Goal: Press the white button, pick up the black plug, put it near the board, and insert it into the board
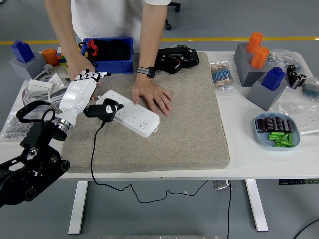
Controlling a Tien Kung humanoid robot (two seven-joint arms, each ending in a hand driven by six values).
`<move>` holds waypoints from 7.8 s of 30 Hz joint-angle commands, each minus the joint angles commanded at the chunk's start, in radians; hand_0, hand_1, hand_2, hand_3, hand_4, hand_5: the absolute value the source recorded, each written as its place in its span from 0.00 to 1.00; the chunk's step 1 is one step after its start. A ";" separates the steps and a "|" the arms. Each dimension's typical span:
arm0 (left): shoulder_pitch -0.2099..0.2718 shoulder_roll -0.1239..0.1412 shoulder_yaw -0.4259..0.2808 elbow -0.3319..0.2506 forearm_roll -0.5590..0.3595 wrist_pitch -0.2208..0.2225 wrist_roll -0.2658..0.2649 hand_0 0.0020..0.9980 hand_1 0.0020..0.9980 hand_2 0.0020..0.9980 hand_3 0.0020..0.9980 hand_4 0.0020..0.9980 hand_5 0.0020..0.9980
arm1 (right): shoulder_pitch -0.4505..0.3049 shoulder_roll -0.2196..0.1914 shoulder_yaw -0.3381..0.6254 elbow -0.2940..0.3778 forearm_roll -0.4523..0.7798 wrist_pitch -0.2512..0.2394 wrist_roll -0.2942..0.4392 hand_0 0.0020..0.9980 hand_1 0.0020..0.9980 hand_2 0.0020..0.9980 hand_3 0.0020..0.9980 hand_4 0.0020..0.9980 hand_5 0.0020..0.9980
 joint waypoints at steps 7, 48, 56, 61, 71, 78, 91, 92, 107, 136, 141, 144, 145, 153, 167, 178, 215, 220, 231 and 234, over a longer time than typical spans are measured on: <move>0.054 0.028 -0.004 -0.034 0.004 -0.005 0.002 0.86 0.58 0.47 0.58 0.94 0.33 | -0.001 0.000 0.002 0.001 0.001 -0.003 0.006 0.70 0.62 0.63 0.60 0.66 0.35; 0.027 0.003 0.030 0.022 0.016 -0.025 0.019 0.85 0.63 0.63 0.60 0.92 0.26 | 0.001 -0.002 -0.006 0.002 0.006 -0.008 0.015 0.70 0.61 0.63 0.60 0.65 0.34; 0.016 -0.008 0.045 0.059 0.021 -0.032 0.027 0.84 0.63 0.63 0.62 0.92 0.26 | 0.004 -0.005 -0.012 0.002 0.008 -0.009 0.016 0.70 0.61 0.62 0.60 0.65 0.34; 0.005 -0.018 0.052 0.081 0.024 -0.036 0.030 0.84 0.63 0.63 0.63 0.92 0.26 | 0.004 -0.006 -0.017 0.002 0.009 -0.009 0.016 0.70 0.61 0.62 0.60 0.65 0.34; -0.012 -0.035 0.054 0.105 0.022 -0.036 0.030 0.84 0.64 0.64 0.64 0.92 0.25 | 0.002 -0.007 -0.020 0.002 0.010 -0.009 0.016 0.70 0.61 0.62 0.60 0.65 0.33; -0.022 -0.039 0.055 0.112 0.023 -0.038 0.031 0.84 0.64 0.64 0.64 0.92 0.25 | 0.001 -0.004 -0.014 0.002 0.010 -0.009 0.017 0.70 0.61 0.62 0.60 0.65 0.33; -0.056 -0.052 0.069 0.127 0.021 -0.043 0.035 0.84 0.65 0.64 0.63 0.92 0.25 | 0.001 -0.003 -0.011 0.002 0.010 -0.009 0.018 0.70 0.61 0.62 0.60 0.65 0.33; -0.059 -0.054 0.070 0.130 0.020 -0.043 0.035 0.84 0.65 0.64 0.63 0.92 0.25 | 0.001 -0.003 -0.011 0.002 0.011 -0.009 0.019 0.70 0.61 0.62 0.60 0.65 0.33; -0.090 -0.068 0.096 0.172 0.006 -0.051 0.037 0.84 0.65 0.64 0.63 0.92 0.24 | 0.002 -0.003 -0.008 0.001 0.012 -0.011 0.022 0.70 0.61 0.62 0.60 0.65 0.33; -0.139 -0.105 0.120 0.207 -0.002 -0.055 0.030 0.84 0.65 0.64 0.63 0.92 0.24 | 0.003 -0.001 -0.009 0.005 0.012 -0.015 0.028 0.70 0.61 0.62 0.60 0.65 0.33; -0.143 -0.106 0.130 0.215 -0.006 -0.058 0.030 0.84 0.65 0.64 0.62 0.92 0.24 | 0.002 -0.001 -0.010 0.004 0.013 -0.015 0.028 0.70 0.61 0.62 0.60 0.65 0.33; -0.150 -0.109 0.135 0.227 -0.011 -0.057 0.025 0.84 0.65 0.64 0.62 0.92 0.24 | 0.002 -0.002 -0.012 0.003 0.012 -0.015 0.028 0.70 0.61 0.62 0.60 0.65 0.33; -0.153 -0.111 0.136 0.232 -0.013 -0.057 0.024 0.84 0.65 0.64 0.62 0.92 0.24 | 0.002 -0.002 -0.013 0.003 0.012 -0.015 0.028 0.70 0.61 0.62 0.60 0.65 0.33; -0.188 -0.133 0.147 0.281 -0.037 -0.054 0.006 0.84 0.65 0.64 0.62 0.91 0.24 | 0.008 -0.005 -0.019 0.005 0.014 -0.017 0.030 0.70 0.61 0.62 0.60 0.65 0.33; -0.209 -0.153 0.180 0.343 -0.067 -0.055 -0.013 0.83 0.65 0.64 0.62 0.91 0.24 | 0.008 -0.009 -0.032 0.003 0.016 -0.020 0.032 0.70 0.61 0.62 0.60 0.64 0.33; -0.215 -0.152 0.183 0.329 -0.066 -0.052 -0.017 0.82 0.65 0.64 0.61 0.91 0.24 | 0.008 -0.011 -0.031 0.005 0.017 -0.022 0.033 0.70 0.61 0.62 0.60 0.64 0.33; -0.002 -0.008 0.045 0.061 0.032 -0.030 0.024 0.83 0.65 0.65 0.64 0.91 0.24 | -0.012 0.003 0.000 0.004 0.008 -0.020 0.035 0.69 0.61 0.62 0.60 0.64 0.33; -0.003 -0.013 0.041 0.074 0.093 -0.026 0.031 0.83 0.69 0.68 0.66 0.91 0.24 | -0.009 0.001 -0.002 0.006 0.007 -0.022 0.037 0.69 0.61 0.62 0.60 0.64 0.33; -0.016 -0.021 0.057 0.103 0.148 -0.031 0.042 0.83 0.76 0.74 0.71 0.91 0.25 | -0.008 0.003 0.000 0.004 0.007 -0.024 0.039 0.69 0.61 0.62 0.60 0.65 0.33; -0.025 -0.027 0.067 0.112 0.146 -0.033 0.043 0.83 0.75 0.73 0.71 0.91 0.26 | -0.006 0.002 0.000 0.006 0.008 -0.025 0.041 0.69 0.61 0.62 0.60 0.65 0.33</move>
